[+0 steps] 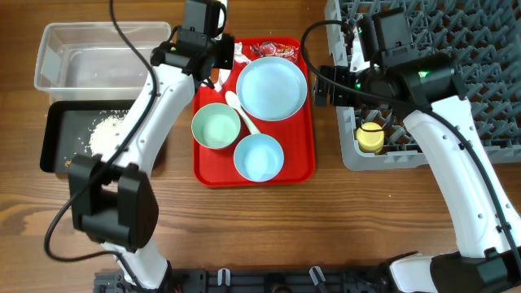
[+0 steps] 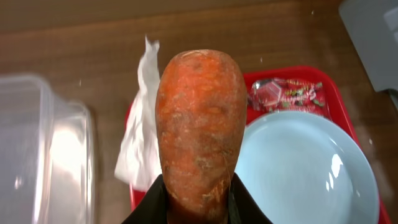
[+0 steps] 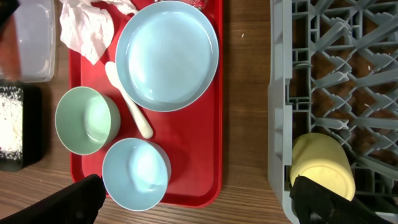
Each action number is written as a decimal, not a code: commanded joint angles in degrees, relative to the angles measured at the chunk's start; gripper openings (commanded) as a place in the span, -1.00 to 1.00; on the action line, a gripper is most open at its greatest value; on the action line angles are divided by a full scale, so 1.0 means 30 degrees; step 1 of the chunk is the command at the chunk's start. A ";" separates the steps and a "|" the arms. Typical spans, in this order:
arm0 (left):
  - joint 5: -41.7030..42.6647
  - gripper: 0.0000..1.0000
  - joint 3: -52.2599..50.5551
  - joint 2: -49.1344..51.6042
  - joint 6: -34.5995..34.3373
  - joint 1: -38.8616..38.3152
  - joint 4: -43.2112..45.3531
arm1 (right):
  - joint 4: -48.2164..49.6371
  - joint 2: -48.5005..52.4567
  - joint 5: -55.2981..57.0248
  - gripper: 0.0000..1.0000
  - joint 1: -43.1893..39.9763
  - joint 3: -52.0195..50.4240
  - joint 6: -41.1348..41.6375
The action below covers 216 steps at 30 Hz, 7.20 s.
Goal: Sort waste into correct bins and load items into the dishwasher rack
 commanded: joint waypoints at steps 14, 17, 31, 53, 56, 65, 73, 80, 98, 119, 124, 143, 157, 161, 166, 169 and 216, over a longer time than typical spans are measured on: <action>-0.2200 -0.92 0.0000 -0.7125 -0.7512 0.6076 -1.4557 | 0.0182 0.0153 0.0328 0.99 0.0022 -0.0058 0.0015; -0.2186 -0.91 -0.1129 -0.7125 -0.8080 0.7446 -1.4783 | 0.0335 0.0153 0.0328 1.00 0.0022 -0.0058 0.0015; -0.2040 -0.92 -0.9806 -0.7082 -1.1482 1.2262 -0.5370 | -0.0066 0.0153 0.0328 0.99 0.0022 -0.0058 0.0029; -0.3169 -0.42 -1.2539 -0.3854 -1.1533 1.2444 0.2601 | -0.0481 0.0153 0.0321 0.99 0.0022 -0.0058 0.0080; -0.3169 -0.28 -1.2539 -0.3861 -1.1533 1.2451 0.2586 | -0.0539 0.0153 0.0321 0.99 0.0022 -0.0058 0.0080; -0.3169 -0.13 -1.2531 -0.3861 -1.1533 1.2451 0.2623 | -0.0736 0.0153 0.0321 0.99 0.0022 -0.0058 0.0073; 0.2769 1.00 -1.0353 -0.5952 -0.5989 1.1919 0.2397 | -0.0736 0.0153 0.0321 0.99 0.0022 -0.0058 0.0051; 0.7497 0.99 -0.7286 -0.7905 -0.3344 0.8604 0.3577 | -0.0663 0.0153 0.0321 0.99 0.0022 -0.0058 0.0080; -0.0204 1.00 0.0415 0.4422 0.0066 0.0000 0.5428 | -0.1035 0.0153 0.0328 0.99 0.0022 -0.0058 0.0029; -0.2506 0.88 0.0663 0.7759 -0.3971 -0.0313 0.5326 | -0.1049 0.0153 0.0328 0.99 0.0022 -0.0058 0.0036; -0.1545 0.61 0.0663 0.7759 -0.4109 -0.0313 0.5268 | -0.1042 0.0153 0.0328 0.99 0.0022 -0.0058 0.0029; -0.0386 -0.92 0.0685 0.5064 -0.3942 -0.0262 0.4160 | -0.1071 0.0153 0.0328 0.99 0.0022 -0.0364 0.0036; -0.0736 -0.92 0.0685 0.0729 -0.2878 -0.0153 0.1435 | -0.1100 0.0153 0.0321 0.99 0.0022 -0.0364 0.0036; -0.2936 -0.92 0.0685 -0.0095 -0.2878 0.0066 0.1333 | -0.1188 0.0153 0.0328 0.99 0.0022 -0.0364 0.0022; -0.3978 -0.92 0.0685 -0.2208 -0.2871 0.1435 0.1115 | -0.1158 0.0153 0.0328 0.99 0.0022 -0.0364 0.0044; -0.3978 -0.92 0.0685 -0.3067 -0.2871 0.3126 0.0605 | -0.1093 0.0153 0.0328 0.99 0.0022 -0.0364 0.0066; 0.0663 0.98 0.0685 0.6433 -0.5158 0.0255 0.6025 | -0.1115 0.0153 0.0313 0.99 0.0022 -0.0364 0.0087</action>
